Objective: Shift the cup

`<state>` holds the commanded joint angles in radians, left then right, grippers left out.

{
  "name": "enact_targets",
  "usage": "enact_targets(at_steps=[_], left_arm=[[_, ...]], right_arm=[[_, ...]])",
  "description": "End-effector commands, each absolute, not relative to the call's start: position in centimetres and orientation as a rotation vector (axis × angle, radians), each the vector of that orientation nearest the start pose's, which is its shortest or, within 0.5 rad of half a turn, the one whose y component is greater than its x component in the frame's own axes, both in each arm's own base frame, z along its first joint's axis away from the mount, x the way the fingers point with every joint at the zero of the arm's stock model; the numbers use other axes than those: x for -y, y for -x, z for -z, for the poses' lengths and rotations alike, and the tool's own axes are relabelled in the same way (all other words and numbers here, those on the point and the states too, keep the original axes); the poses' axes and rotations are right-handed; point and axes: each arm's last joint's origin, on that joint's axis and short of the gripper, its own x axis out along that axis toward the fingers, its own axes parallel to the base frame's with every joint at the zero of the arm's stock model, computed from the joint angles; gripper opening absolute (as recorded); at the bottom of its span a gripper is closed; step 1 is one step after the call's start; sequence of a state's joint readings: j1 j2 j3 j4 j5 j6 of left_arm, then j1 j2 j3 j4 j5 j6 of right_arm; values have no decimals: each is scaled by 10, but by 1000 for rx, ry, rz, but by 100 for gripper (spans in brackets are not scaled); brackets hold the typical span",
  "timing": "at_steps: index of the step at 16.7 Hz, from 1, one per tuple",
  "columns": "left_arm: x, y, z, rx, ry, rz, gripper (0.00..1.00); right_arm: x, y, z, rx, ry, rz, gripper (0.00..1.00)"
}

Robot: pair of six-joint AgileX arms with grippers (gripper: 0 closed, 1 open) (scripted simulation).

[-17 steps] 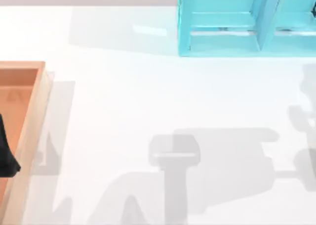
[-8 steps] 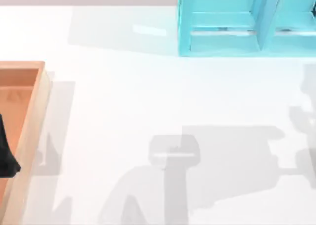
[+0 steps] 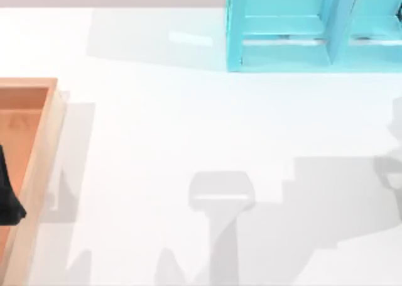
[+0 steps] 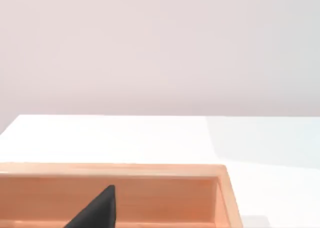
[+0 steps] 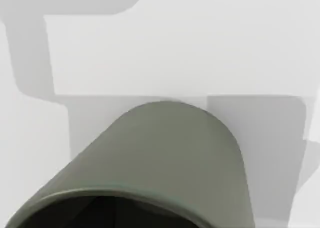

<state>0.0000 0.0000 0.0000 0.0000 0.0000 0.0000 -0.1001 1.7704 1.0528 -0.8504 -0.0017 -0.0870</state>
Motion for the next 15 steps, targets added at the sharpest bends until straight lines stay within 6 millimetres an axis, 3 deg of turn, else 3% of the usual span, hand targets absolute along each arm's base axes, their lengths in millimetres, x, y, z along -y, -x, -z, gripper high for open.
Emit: enact_targets(at_steps=[5,15], left_arm=[[1,-106,-160,0,0,0,100],[1,-106,-160,0,0,0,100]], right_arm=[[28,-300,-139,-1571,-9,6,100],[28,-300,-139,-1571,-9,6,25]])
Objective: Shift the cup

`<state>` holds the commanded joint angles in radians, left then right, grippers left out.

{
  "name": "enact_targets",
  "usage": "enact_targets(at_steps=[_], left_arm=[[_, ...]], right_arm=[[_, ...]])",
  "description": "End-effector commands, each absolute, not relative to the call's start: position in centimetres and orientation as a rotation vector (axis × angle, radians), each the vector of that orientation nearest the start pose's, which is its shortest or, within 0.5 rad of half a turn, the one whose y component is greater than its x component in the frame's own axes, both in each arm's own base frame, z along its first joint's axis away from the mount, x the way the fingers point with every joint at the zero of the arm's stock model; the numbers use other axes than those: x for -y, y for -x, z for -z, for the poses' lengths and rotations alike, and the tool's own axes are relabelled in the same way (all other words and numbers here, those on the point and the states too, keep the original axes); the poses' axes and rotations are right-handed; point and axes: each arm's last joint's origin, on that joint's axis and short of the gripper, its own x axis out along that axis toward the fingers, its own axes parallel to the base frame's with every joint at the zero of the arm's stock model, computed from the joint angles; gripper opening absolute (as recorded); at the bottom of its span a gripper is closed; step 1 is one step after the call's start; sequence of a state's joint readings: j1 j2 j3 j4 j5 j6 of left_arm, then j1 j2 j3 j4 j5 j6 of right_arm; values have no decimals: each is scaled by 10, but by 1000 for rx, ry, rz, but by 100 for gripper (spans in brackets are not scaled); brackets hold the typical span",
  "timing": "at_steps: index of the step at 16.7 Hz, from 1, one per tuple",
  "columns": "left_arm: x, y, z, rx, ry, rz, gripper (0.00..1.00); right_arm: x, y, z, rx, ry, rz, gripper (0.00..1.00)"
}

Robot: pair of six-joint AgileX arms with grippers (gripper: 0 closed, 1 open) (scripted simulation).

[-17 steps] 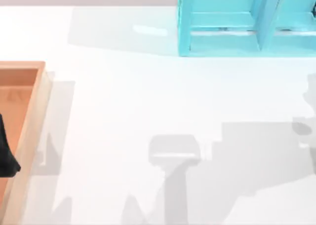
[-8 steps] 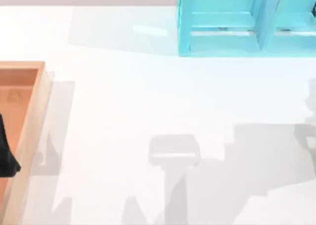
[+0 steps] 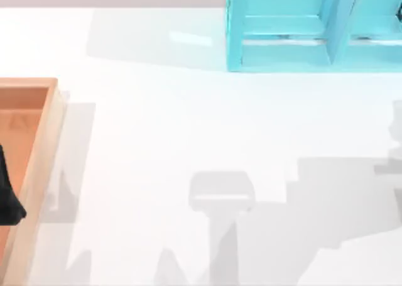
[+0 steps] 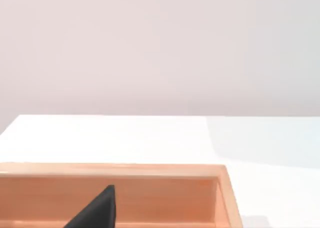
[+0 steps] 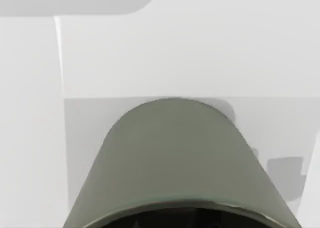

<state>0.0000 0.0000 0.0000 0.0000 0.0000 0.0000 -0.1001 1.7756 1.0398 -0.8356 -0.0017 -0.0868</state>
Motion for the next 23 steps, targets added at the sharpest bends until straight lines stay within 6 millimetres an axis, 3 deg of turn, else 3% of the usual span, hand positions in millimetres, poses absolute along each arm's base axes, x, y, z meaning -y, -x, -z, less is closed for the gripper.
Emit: enact_targets(at_steps=[3,4,13,15,18,21,23], left_arm=[[1,-106,-160,0,0,0,100],[1,-106,-160,0,0,0,100],[1,-106,-160,0,0,0,100],[1,-106,-160,0,0,0,100],[1,-106,-160,0,0,0,100],[1,-106,-160,0,0,0,100],[1,-106,-160,0,0,0,100]], right_arm=[[28,-300,-139,-1571,-9,6,2],[28,-300,-139,-1571,-9,6,0],[29,-300,-140,-1572,-10,7,0],[41,-305,-140,-1590,-10,7,0],[86,-320,-149,-1607,-15,12,0],[157,-328,-170,-1592,-11,24,0],[205,-322,-184,-1583,3,27,0]])
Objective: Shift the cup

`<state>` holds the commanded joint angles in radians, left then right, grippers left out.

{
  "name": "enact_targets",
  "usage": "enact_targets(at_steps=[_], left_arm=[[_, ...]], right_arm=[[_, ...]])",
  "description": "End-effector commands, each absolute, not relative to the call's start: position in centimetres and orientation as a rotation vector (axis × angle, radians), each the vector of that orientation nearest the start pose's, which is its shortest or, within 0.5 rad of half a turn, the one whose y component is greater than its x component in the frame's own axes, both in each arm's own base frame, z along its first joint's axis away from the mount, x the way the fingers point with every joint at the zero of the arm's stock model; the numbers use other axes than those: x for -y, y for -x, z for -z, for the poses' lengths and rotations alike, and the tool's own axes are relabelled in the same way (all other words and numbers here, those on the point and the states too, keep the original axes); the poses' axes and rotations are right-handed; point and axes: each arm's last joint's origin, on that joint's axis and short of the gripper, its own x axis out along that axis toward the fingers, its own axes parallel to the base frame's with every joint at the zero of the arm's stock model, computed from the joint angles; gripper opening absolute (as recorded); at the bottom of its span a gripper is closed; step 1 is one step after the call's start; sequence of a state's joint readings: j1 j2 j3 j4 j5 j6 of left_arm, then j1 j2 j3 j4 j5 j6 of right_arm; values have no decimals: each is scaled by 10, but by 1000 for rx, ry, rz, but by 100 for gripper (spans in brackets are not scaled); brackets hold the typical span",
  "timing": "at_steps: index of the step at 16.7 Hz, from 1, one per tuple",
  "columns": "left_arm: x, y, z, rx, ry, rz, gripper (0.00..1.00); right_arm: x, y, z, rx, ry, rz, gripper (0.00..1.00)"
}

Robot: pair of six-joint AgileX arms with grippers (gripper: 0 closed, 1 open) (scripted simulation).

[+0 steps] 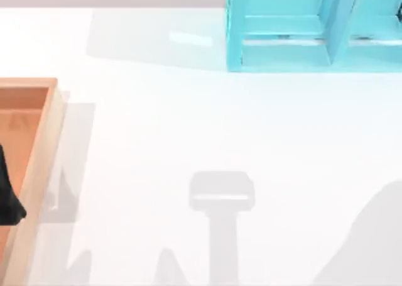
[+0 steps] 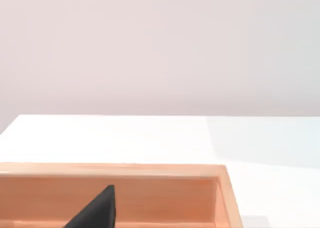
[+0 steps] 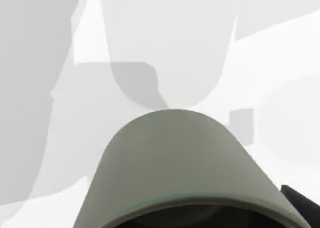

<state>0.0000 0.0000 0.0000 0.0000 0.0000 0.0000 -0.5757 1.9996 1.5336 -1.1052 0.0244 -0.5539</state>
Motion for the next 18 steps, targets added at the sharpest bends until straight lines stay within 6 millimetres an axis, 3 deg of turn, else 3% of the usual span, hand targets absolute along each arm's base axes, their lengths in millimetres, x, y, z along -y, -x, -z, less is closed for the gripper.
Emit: enact_targets(at_steps=[3,5,11,18], left_arm=[[1,-106,-160,0,0,0,100],[1,-106,-160,0,0,0,100],[1,-106,-160,0,0,0,100],[1,-106,-160,0,0,0,100]], right_arm=[[257,-304,-203,-1569,23,38,0],[271,-297,-210,-1564,29,45,0],[271,-297,-206,-1560,32,47,0],[266,-297,-147,-1562,30,46,0]])
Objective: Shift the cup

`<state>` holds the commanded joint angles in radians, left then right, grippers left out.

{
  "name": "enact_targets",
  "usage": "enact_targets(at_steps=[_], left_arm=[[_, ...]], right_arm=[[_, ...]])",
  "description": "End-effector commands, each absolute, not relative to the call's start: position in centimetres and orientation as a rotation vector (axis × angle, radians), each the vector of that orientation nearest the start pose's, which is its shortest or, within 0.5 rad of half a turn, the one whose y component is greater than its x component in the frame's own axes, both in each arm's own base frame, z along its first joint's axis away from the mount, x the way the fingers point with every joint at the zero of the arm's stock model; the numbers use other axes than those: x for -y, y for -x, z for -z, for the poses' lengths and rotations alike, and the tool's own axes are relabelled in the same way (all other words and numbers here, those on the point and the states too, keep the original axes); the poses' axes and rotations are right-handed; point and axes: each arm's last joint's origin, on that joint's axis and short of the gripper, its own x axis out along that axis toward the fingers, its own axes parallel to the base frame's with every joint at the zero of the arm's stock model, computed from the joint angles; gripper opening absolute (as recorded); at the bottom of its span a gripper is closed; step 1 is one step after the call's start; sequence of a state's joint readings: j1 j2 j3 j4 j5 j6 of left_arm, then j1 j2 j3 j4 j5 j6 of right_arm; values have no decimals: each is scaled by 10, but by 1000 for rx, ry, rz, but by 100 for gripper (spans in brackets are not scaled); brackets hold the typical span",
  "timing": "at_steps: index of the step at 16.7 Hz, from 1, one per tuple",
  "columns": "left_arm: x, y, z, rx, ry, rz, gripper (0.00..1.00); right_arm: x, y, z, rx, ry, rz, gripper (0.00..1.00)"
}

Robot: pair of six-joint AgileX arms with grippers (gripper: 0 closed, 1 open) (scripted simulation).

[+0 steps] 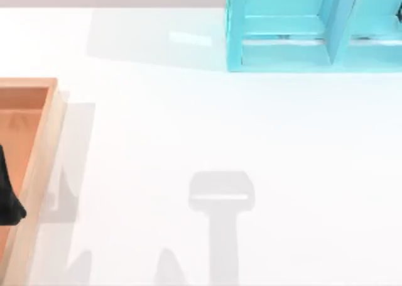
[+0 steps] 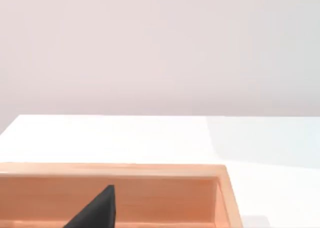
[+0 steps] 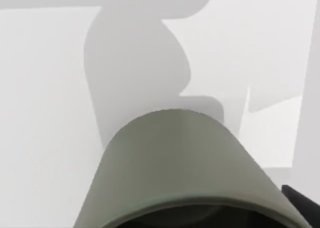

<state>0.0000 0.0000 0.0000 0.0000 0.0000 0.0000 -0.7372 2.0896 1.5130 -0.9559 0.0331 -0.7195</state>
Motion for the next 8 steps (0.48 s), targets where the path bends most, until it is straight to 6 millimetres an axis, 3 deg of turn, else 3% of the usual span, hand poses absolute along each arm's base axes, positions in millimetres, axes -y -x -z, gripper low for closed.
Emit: enact_targets(at_steps=[4,8], left_arm=[[1,-106,-160,0,0,0,100],[1,-106,-160,0,0,0,100]], right_arm=[[266,-297,-146,-1563,30,45,0],[266,-297,-146,-1563,30,45,30]])
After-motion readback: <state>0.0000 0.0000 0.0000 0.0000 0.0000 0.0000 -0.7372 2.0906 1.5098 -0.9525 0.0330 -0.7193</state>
